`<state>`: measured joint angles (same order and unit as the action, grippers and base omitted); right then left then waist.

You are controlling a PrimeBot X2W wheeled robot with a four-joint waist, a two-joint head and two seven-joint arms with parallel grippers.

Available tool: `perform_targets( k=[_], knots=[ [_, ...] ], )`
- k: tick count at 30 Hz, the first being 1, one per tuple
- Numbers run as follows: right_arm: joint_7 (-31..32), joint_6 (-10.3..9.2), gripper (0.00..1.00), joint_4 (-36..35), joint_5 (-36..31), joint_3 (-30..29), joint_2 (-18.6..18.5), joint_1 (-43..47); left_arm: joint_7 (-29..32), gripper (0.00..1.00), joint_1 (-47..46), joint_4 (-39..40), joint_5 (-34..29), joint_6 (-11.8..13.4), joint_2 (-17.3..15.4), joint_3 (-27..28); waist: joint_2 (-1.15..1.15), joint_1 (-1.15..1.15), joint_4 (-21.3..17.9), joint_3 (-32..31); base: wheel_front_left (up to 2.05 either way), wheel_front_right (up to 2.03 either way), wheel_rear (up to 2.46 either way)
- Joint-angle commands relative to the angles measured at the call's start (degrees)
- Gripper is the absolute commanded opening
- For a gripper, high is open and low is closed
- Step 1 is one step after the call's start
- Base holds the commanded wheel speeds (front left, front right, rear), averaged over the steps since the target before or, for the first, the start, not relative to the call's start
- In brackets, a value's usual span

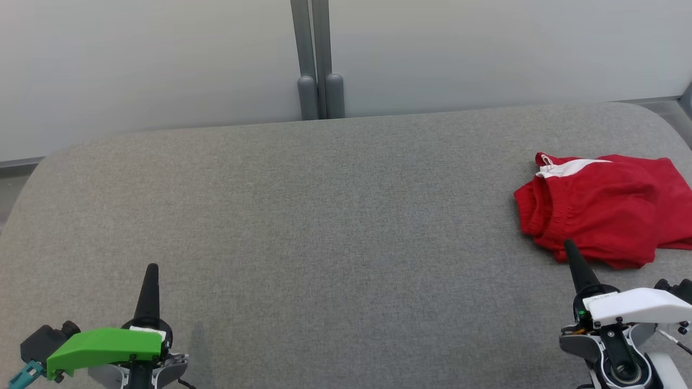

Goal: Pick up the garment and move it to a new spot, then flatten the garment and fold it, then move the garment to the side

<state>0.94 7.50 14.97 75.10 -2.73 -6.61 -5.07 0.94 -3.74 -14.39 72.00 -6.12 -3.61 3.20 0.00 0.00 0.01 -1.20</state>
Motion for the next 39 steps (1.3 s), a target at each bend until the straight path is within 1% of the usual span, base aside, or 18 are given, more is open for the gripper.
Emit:
perform_targets(
  k=[1,16,39],
  knots=[
    [0.4,0.0,0.0,-0.68,1.28,-0.42,-0.05,-1.26,0.36,0.0,-1.41,0.58,1.58,-0.55,-0.08,0.36,0.0,0.0,0.0,0.03,0.0,0.0,0.0],
    [2.29,0.0,0.0,-0.85,7.01,-1.7,1.34,-1.35,2.3,0.0,-1.97,0.53,8.37,-0.88,0.17,1.54,0.0,0.0,0.0,0.45,0.0,0.0,0.0],
    [4.89,-0.01,0.0,-1.06,14.65,-3.38,3.17,-1.4,4.86,0.0,-2.69,0.43,17.17,-1.37,0.59,3.03,0.0,0.0,-0.01,1.09,0.0,0.0,0.0]
  ],
)
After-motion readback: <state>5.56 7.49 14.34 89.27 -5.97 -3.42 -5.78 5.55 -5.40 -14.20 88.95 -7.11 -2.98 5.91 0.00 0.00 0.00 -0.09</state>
